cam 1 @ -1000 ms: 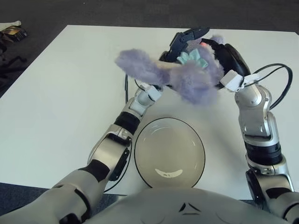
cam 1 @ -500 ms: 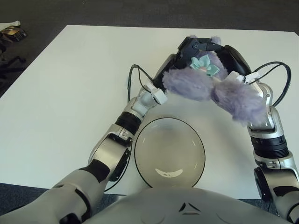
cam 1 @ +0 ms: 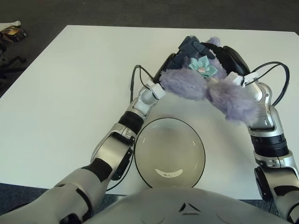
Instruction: Put the doll into the plate.
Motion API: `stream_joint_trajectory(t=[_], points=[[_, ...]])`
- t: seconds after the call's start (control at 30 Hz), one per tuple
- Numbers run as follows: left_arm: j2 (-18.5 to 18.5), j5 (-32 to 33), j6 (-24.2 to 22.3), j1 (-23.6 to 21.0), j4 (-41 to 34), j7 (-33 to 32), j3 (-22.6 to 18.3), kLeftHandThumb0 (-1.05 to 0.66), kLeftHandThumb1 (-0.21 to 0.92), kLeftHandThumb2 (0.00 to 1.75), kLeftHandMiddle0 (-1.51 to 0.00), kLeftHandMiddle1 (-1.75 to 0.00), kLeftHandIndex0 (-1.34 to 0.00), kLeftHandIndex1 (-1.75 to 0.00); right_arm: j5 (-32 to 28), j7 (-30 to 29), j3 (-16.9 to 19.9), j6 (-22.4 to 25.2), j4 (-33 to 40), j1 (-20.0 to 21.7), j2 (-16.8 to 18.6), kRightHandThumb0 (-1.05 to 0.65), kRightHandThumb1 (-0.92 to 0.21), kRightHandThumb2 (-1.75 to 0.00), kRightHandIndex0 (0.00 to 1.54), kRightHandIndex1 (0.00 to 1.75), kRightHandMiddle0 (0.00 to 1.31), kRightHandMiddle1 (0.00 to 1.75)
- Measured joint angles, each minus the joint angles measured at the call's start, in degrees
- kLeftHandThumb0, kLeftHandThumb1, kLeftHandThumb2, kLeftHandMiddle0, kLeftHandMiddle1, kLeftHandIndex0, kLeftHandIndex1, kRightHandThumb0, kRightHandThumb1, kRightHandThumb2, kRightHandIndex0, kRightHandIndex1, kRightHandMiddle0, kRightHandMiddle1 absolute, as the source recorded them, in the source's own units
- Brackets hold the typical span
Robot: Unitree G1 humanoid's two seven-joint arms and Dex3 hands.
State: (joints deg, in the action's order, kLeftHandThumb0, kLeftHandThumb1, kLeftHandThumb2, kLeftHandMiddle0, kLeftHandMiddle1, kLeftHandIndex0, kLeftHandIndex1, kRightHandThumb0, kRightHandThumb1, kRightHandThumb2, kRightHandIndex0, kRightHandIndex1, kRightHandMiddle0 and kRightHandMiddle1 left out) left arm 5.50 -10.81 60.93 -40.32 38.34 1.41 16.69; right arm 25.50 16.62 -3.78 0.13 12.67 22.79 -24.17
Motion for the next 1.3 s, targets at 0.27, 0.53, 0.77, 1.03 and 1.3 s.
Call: stream_joint_trajectory(t=[0.27,0.53,0.77,1.03,1.3], points=[[0.9,-1.5,0.0,0.0,0.4,-0.5,-0.8,-0.01,0.15,1.42,-0.66,-1.75,-0.74,-1.46,9.3,-5.3,-0.5,-3.6,3.4,-5.7,-3.4,0.05,-0.50,-1.04,0.53,1.53,0.40,1.75],[1.6,-5.0,0.9,-0.2,1.0,-3.7,-2.1,0.00,0.07,1.54,-0.72,-1.75,-0.72,-1.57,1.7,0.1,0.1,-4.9,-0.2,-2.4,-4.6,0.00,-0.50,-1.09,0.47,1.71,0.33,1.71],[1.1,-8.7,1.7,-0.6,1.3,-6.4,-3.0,0.00,0.01,1.63,-0.77,-1.75,-0.72,-1.66,9.5,-1.3,-1.3,-2.4,3.6,-3.7,-4.5,0.00,-0.72,-0.76,0.34,1.57,0.26,1.73],[1.1,-10.3,3.1,-1.1,1.4,-8.8,-3.6,0.00,-0.03,1.67,-0.84,-1.66,-0.69,-1.74,9.3,-1.1,-1.2,-1.9,4.0,-2.5,-4.3,-0.01,-0.54,-1.02,0.41,1.63,0.35,1.74],[1.0,-11.3,3.1,-1.2,2.1,-10.6,-4.0,0.00,-0.05,1.69,-0.89,-1.61,-0.70,-1.75,12.6,5.5,-2.5,8.4,7.5,-0.5,-3.6,0.00,-0.39,-1.16,0.48,1.58,0.53,1.70]])
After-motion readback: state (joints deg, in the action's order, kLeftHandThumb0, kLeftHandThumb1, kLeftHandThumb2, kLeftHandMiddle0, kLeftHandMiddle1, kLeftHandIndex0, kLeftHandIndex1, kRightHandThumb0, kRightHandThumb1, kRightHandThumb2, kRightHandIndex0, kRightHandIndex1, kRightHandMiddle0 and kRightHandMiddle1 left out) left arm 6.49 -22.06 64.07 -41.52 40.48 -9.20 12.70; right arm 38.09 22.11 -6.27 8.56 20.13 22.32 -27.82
